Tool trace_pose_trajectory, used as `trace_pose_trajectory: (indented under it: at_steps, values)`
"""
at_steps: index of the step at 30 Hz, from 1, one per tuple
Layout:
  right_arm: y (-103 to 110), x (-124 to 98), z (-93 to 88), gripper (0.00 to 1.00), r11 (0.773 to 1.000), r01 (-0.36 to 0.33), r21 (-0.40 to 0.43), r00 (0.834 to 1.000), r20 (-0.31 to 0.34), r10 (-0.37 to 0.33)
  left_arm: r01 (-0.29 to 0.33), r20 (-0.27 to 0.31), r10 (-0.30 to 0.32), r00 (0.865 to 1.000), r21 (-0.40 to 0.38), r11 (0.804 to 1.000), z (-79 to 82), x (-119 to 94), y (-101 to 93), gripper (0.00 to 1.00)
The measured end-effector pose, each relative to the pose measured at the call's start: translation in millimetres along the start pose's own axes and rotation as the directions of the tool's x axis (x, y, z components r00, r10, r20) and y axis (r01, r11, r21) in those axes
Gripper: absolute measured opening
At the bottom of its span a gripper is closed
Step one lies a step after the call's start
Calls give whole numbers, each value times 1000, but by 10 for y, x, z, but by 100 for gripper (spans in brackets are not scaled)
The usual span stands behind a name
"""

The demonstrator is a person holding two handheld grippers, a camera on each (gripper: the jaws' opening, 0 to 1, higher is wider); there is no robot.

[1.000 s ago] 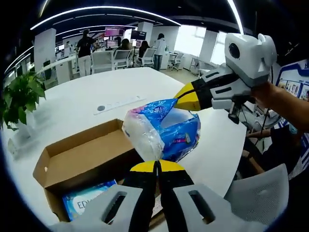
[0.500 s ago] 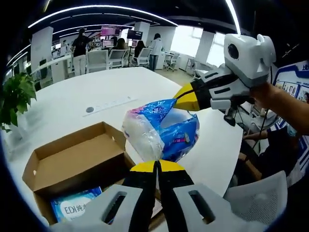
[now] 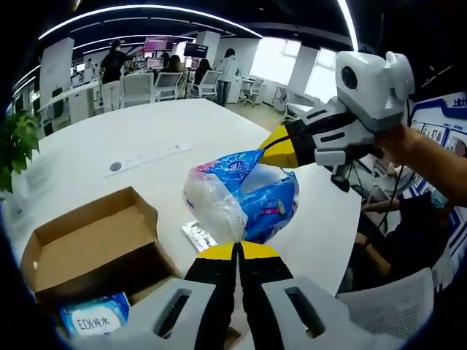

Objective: Operate the shoe box by opening the lid, removing the specified soft item, and placing it in the target area until the item is outside and the box remains undamaged.

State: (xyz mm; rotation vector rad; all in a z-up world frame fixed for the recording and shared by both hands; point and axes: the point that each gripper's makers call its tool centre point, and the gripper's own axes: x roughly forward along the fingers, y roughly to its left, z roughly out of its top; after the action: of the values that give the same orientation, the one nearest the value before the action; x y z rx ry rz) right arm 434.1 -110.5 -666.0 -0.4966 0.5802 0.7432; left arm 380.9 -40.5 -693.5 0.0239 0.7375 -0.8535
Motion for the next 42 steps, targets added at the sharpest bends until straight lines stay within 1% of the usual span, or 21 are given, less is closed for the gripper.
trace_pose_trajectory:
  at_steps: [3,4,14,21,28,33,34,42]
  values:
    - [-12,-46,-57,0,1000,7,3,1000,-10,-7,20,-1,-20,1000,-16,1000,-7,68,-76,0]
    - [-59,-54,-93,0,1000,11,9,1000,-11,-11,26,-1,-26,1000,-18,999,-9,101,-107,0]
    - [-164,-185,-318,0,999,34,33,999,-34,-33,66,6,-66,998,-57,996,13,332,-300,0]
    - [-270,-252,-465,0,998,48,49,998,-46,-45,89,9,-89,996,-65,994,25,484,-430,0]
    - [-373,-306,-618,0,997,54,52,996,-68,-50,107,7,-107,994,-69,992,46,630,-531,0]
    - [-425,-326,-715,0,997,53,54,995,-83,-49,116,3,-116,993,-72,991,25,729,-601,0]
    - [-441,-325,-763,0,997,53,51,994,-93,-48,120,1,-121,993,-77,990,14,764,-623,0]
    - [-490,-299,-901,0,998,50,41,991,-128,-44,129,-10,-130,991,-92,987,-26,908,-662,0]
